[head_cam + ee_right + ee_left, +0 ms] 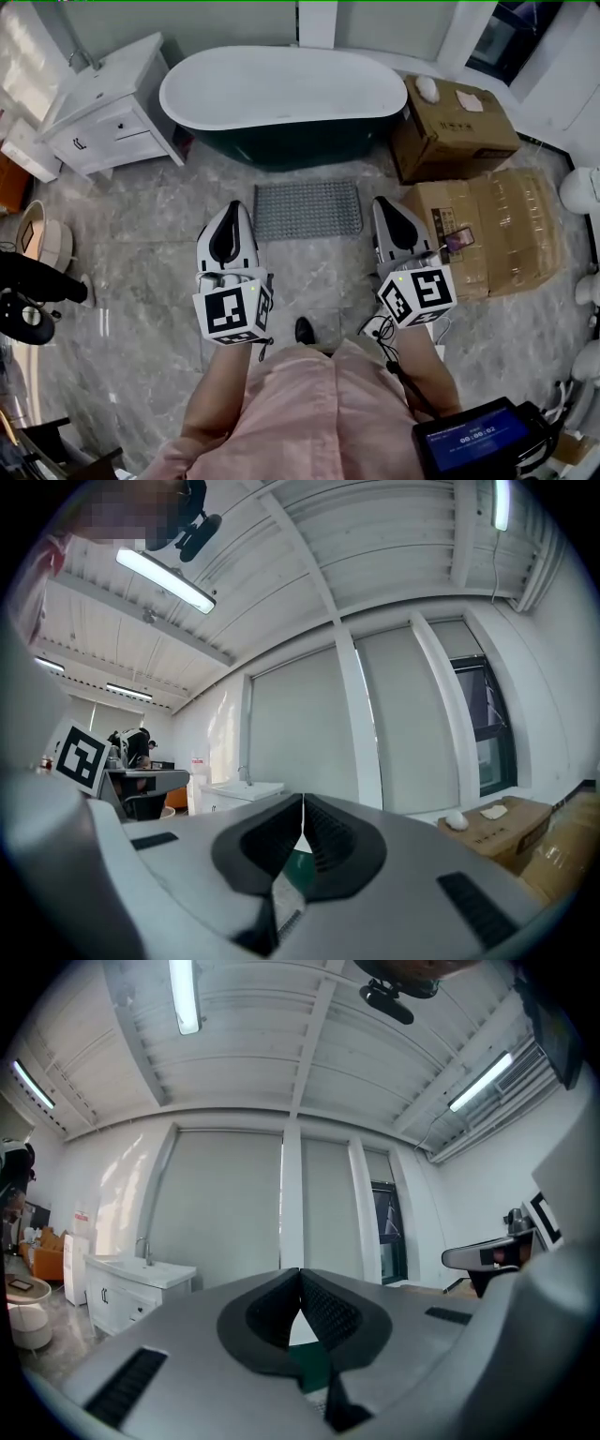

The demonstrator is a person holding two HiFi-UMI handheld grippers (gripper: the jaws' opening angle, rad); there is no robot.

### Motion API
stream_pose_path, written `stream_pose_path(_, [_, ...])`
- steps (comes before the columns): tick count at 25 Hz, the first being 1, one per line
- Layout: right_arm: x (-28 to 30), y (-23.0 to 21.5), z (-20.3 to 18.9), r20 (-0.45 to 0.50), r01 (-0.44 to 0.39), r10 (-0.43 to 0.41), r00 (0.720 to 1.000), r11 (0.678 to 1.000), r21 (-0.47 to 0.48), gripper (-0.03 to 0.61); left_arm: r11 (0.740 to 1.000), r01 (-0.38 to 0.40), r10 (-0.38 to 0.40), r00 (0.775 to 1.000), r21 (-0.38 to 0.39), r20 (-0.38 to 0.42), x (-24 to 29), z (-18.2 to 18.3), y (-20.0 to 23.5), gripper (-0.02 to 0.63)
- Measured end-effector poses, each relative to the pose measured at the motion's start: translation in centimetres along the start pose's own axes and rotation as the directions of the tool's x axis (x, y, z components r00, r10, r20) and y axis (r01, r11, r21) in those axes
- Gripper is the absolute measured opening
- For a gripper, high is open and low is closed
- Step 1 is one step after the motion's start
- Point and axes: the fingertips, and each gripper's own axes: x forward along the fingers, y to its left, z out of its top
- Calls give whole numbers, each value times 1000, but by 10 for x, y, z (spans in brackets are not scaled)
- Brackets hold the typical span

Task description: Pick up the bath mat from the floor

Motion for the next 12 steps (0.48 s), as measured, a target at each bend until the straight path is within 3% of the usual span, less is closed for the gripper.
stream_pose_path(12, [24, -51, -27, -57, 70, -67, 996, 996, 52, 18, 999, 35, -36, 993, -10, -113, 54, -46, -12, 25])
